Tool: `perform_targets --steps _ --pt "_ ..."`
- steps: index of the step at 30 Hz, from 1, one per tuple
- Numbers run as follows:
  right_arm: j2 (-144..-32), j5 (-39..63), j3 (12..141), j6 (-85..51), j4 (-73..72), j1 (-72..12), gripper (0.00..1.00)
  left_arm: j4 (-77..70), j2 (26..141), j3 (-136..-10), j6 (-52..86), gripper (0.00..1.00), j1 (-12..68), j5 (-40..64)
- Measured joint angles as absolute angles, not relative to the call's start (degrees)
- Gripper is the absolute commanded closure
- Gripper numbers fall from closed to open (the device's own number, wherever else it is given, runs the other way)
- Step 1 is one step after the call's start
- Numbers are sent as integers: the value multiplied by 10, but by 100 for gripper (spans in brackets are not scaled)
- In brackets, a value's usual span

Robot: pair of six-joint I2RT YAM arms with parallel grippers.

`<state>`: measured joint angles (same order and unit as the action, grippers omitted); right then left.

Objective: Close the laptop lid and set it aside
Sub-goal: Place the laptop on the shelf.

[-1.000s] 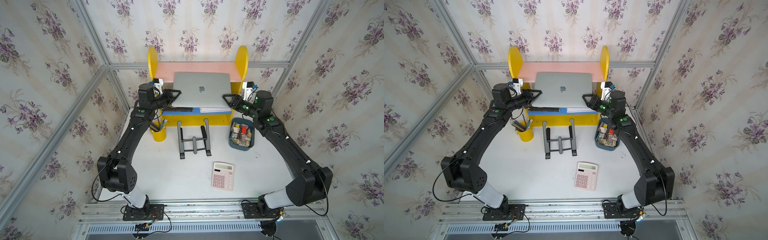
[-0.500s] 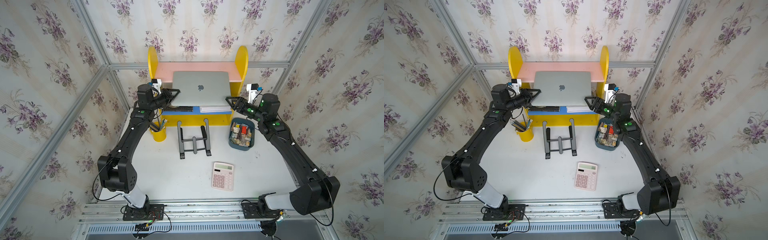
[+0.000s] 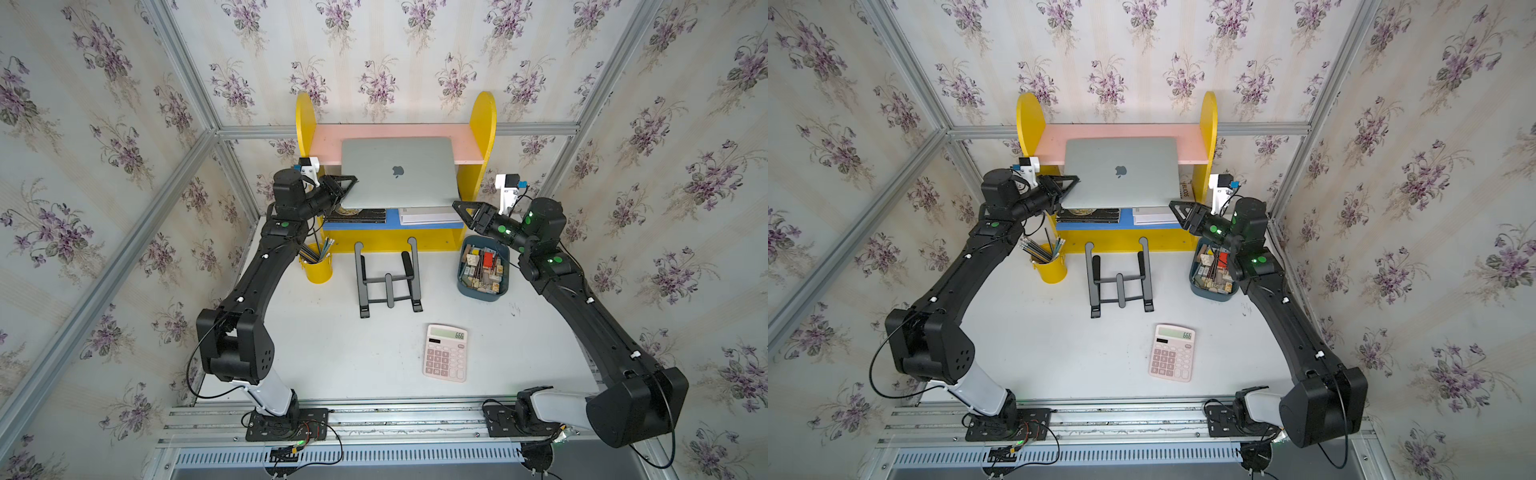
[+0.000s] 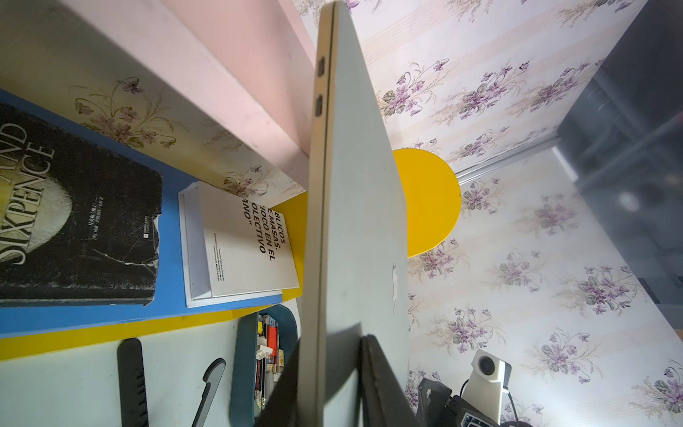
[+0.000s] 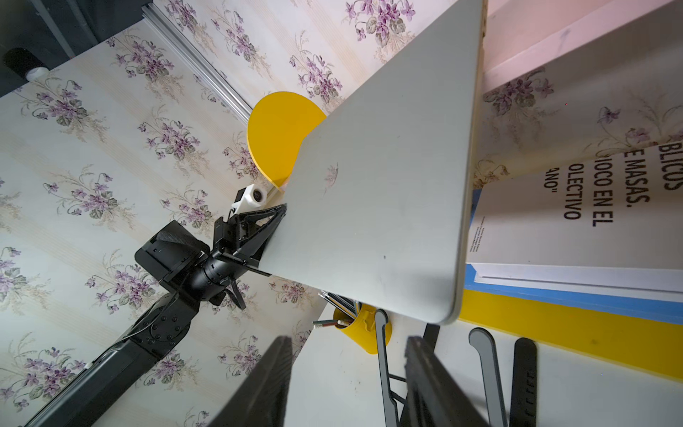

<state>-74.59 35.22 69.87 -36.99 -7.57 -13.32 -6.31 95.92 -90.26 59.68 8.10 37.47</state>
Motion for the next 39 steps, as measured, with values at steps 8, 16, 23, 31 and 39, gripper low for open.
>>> perform_targets --steps 8,16,23,31,39 --pt "-754 367 680 -360 -79 -160 62 -76 966 -905 608 100 81 369" --pt "-810 364 710 -346 -75 -207 68 -75 971 -914 616 100 81 364" --pt "-878 338 775 -332 -53 -239 70 -68 976 -925 618 100 81 362" --pt "-933 307 841 -319 -22 -251 71 -63 983 -937 617 100 81 362" --pt "-967 280 875 -318 -12 -258 72 -62 997 -953 617 96 80 368"
